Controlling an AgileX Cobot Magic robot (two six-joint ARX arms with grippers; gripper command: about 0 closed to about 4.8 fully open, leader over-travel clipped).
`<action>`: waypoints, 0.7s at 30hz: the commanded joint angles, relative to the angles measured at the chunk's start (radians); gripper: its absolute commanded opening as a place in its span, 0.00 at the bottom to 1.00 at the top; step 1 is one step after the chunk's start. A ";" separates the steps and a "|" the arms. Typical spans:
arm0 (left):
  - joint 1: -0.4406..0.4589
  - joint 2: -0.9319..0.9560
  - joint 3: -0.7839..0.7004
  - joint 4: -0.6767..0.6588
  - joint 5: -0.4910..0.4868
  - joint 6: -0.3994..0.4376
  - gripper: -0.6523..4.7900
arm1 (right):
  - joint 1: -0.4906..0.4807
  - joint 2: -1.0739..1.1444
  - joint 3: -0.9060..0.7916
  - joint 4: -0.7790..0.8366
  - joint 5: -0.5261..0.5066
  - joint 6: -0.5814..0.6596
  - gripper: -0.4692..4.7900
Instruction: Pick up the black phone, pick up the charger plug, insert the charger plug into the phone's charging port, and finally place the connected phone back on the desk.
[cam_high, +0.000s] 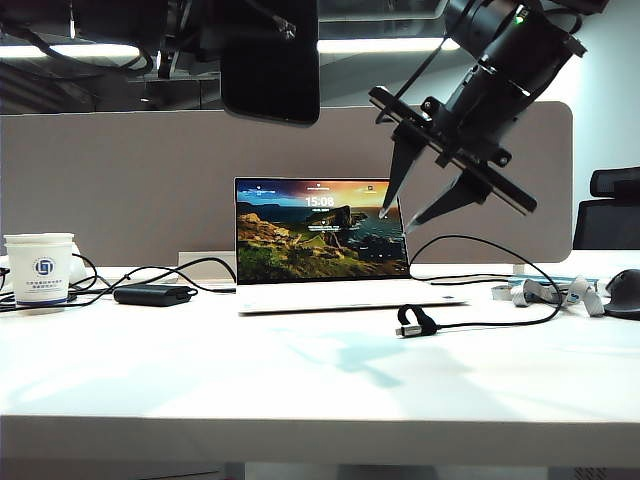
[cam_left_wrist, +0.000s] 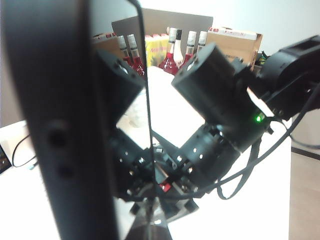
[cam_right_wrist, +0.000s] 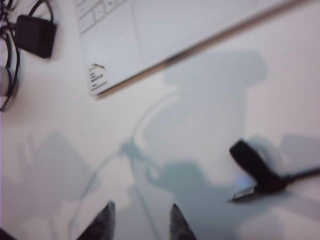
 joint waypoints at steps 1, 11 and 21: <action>0.001 -0.009 0.006 0.052 0.010 -0.003 0.11 | 0.001 0.000 -0.020 -0.023 -0.020 0.130 0.42; 0.001 -0.009 0.006 0.052 0.013 -0.003 0.11 | 0.003 0.007 -0.106 -0.011 0.028 0.450 0.50; 0.001 -0.009 0.006 0.052 0.020 -0.003 0.11 | 0.018 0.105 -0.108 0.140 0.039 0.603 0.50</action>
